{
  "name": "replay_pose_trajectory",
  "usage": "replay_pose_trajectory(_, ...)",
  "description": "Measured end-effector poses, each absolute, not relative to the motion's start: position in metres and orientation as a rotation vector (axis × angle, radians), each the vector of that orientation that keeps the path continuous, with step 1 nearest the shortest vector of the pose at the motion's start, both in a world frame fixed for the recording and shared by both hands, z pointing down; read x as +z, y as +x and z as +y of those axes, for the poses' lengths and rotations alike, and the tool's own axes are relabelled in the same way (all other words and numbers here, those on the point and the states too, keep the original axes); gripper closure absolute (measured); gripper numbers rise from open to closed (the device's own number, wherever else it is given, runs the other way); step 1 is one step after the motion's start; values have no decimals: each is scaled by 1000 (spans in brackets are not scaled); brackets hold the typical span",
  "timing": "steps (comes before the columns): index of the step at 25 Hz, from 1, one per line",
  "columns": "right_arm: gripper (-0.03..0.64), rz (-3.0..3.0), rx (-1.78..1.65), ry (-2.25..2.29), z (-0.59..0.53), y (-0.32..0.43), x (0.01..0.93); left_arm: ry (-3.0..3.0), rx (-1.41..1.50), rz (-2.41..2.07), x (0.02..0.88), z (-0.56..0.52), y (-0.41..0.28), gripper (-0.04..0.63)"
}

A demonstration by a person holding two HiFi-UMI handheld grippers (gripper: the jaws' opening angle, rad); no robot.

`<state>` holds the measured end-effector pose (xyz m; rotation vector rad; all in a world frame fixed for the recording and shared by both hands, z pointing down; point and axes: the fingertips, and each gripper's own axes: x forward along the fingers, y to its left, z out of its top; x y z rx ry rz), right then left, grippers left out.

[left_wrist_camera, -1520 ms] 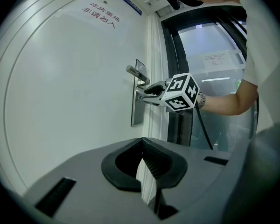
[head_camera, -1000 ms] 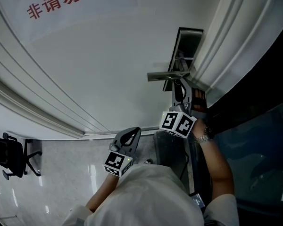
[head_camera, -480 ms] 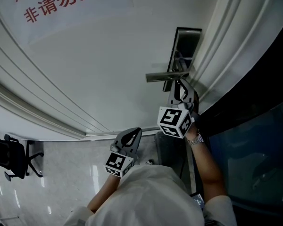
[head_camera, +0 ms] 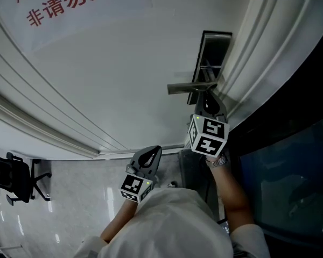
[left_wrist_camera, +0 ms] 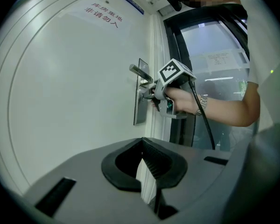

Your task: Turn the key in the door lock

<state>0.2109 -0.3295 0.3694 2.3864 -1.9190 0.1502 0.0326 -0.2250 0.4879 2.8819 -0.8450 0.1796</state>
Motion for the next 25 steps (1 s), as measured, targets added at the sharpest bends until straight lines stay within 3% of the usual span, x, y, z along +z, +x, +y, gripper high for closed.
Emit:
replay_pose_trajectory(14,603,-2345,1065,2519,-325,216,375,2892,183,-838,486,-227,39,589)
replay_pose_trajectory(18,603,-2356,986,2450,-320,209,381,2895,193,-822,488,-225,42,589)
replay_pose_trajectory(22,598,-2303,697,2362,-312,197,383,2904,198,-801,488,-222,46,589)
replay_pose_trajectory(25,546,-2251,468,2256,-309,189,384,2909,202,-791,489,-220,46,589)
